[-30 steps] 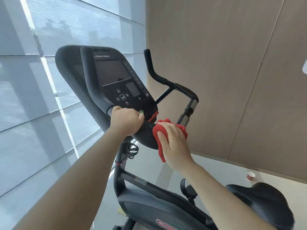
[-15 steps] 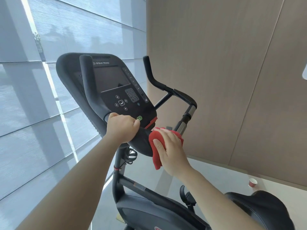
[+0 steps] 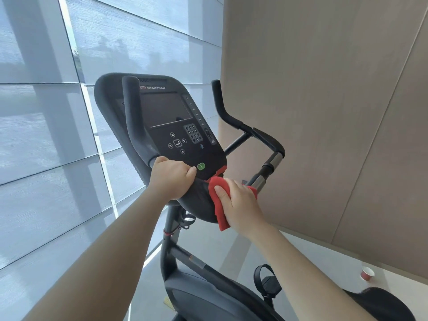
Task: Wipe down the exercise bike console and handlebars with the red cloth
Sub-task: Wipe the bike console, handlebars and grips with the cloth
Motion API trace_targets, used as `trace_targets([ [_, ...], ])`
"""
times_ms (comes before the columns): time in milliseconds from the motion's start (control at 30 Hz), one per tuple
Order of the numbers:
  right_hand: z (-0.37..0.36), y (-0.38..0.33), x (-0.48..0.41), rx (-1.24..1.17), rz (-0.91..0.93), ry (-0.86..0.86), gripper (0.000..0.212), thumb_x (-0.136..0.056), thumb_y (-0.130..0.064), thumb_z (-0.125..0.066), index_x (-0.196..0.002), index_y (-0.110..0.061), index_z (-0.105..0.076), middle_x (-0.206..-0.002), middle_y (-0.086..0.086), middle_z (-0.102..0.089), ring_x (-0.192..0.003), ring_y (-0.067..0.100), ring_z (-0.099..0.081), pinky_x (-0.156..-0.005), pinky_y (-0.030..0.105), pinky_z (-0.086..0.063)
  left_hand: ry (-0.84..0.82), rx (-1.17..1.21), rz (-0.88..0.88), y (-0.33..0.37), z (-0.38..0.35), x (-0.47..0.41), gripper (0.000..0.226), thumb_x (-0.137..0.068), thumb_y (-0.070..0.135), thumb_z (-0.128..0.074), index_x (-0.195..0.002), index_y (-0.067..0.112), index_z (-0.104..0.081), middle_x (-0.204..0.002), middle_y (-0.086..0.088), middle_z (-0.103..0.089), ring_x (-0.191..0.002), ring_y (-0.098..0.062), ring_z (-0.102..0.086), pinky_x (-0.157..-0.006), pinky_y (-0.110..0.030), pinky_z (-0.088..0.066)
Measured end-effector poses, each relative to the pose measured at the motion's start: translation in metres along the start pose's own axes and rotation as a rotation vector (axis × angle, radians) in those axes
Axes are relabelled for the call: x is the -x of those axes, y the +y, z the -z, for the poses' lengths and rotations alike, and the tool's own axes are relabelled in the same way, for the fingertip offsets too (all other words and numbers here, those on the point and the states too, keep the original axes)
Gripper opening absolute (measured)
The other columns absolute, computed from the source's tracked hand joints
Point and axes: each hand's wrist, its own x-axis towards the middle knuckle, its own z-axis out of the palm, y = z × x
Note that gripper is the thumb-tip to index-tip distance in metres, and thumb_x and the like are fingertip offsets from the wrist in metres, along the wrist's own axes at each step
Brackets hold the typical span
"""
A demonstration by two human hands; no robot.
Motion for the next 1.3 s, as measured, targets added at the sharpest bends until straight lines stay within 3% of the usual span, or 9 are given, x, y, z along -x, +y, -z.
trace_targets([
  [167,-0.011,0.002,0.01,-0.021,0.018,0.102,0.04,-0.097,-0.042,-0.031,-0.128,-0.022,-0.047,-0.12,-0.006,-0.055,-0.103,0.004,-0.039,-0.1,0.027,-0.033,0.013,-0.04,-0.019,-0.007,-0.005,-0.004,0.046,-0.092,0.026,-0.022,-0.067,0.01,-0.057,-0.067,-0.005,-0.064,-0.068,-0.023,-0.058,-0.082,-0.036,-0.036],
  [400,0.006,0.005,-0.029,-0.021,-0.026,-0.131,0.041,-0.099,-0.042,-0.026,-0.117,-0.017,-0.052,-0.11,0.004,-0.064,-0.104,0.025,-0.055,-0.092,0.034,-0.036,0.022,-0.052,-0.053,-0.012,-0.01,-0.008,0.038,-0.096,0.021,-0.035,-0.072,0.014,-0.064,-0.076,-0.002,-0.071,-0.071,-0.026,-0.062,-0.082,-0.037,-0.038],
  [533,-0.006,0.011,-0.007,-0.023,0.07,0.023,0.037,-0.098,-0.042,-0.028,-0.119,-0.021,-0.05,-0.11,-0.008,-0.057,-0.096,0.009,-0.047,-0.098,0.031,-0.036,0.04,-0.063,-0.054,-0.011,-0.009,-0.005,0.039,-0.097,0.02,-0.032,-0.074,0.013,-0.063,-0.078,-0.003,-0.07,-0.074,-0.027,-0.061,-0.082,-0.035,-0.035],
  [633,-0.018,0.017,0.015,-0.081,0.125,0.151,0.043,-0.094,-0.045,-0.027,-0.125,-0.023,-0.048,-0.119,-0.012,-0.049,-0.104,0.001,-0.034,-0.1,0.027,-0.03,0.038,-0.072,-0.07,-0.011,-0.007,-0.004,0.045,-0.09,0.024,-0.021,-0.074,0.013,-0.062,-0.076,-0.004,-0.069,-0.072,-0.028,-0.06,-0.078,-0.034,-0.032],
  [833,-0.01,0.021,-0.004,-0.072,0.141,0.051,0.045,-0.096,-0.047,-0.025,-0.126,-0.024,-0.048,-0.111,-0.016,-0.049,-0.099,0.002,-0.036,-0.099,0.029,-0.034,-0.002,-0.028,-0.019,-0.009,-0.007,-0.005,0.056,-0.086,0.031,-0.013,-0.075,0.011,-0.064,-0.079,-0.003,-0.07,-0.076,-0.023,-0.058,-0.086,-0.035,-0.029],
  [933,-0.013,0.024,0.001,-0.11,0.155,0.106,0.048,-0.093,-0.049,-0.026,-0.124,-0.022,-0.05,-0.114,-0.011,-0.055,-0.098,0.002,-0.038,-0.097,0.027,-0.034,0.001,-0.008,0.004,-0.007,-0.007,-0.005,0.058,-0.086,0.033,-0.012,-0.074,0.01,-0.064,-0.078,-0.003,-0.069,-0.076,-0.023,-0.058,-0.084,-0.033,-0.026],
  [1067,-0.014,0.029,0.017,-0.206,0.215,0.134,0.053,-0.09,-0.063,-0.019,-0.126,-0.034,-0.044,-0.116,-0.029,-0.042,-0.109,-0.002,-0.04,-0.099,0.03,-0.041,-0.012,-0.02,0.002,-0.007,-0.005,-0.004,0.057,-0.085,0.032,-0.012,-0.073,0.009,-0.063,-0.079,-0.003,-0.069,-0.076,-0.023,-0.058,-0.083,-0.033,-0.027],
  [1200,-0.001,0.038,0.029,-0.253,0.25,0.014,0.034,-0.092,-0.056,-0.027,-0.126,-0.052,-0.031,-0.128,-0.046,-0.029,-0.124,-0.015,-0.03,-0.102,0.012,-0.029,-0.007,-0.007,0.003,-0.005,-0.005,-0.005,0.054,-0.085,0.031,-0.012,-0.068,0.013,-0.06,-0.077,-0.003,-0.069,-0.076,-0.022,-0.059,-0.083,-0.032,-0.028],
  [1300,0.006,0.037,0.028,-0.3,0.161,-0.092,0.047,-0.09,-0.056,-0.025,-0.137,-0.046,-0.027,-0.144,-0.033,-0.025,-0.135,-0.012,-0.015,-0.11,0.016,-0.017,-0.003,0.0,0.005,-0.005,-0.004,-0.004,0.05,-0.089,0.03,-0.014,-0.063,0.013,-0.054,-0.073,-0.004,-0.067,-0.073,-0.023,-0.059,-0.084,-0.033,-0.031],
])
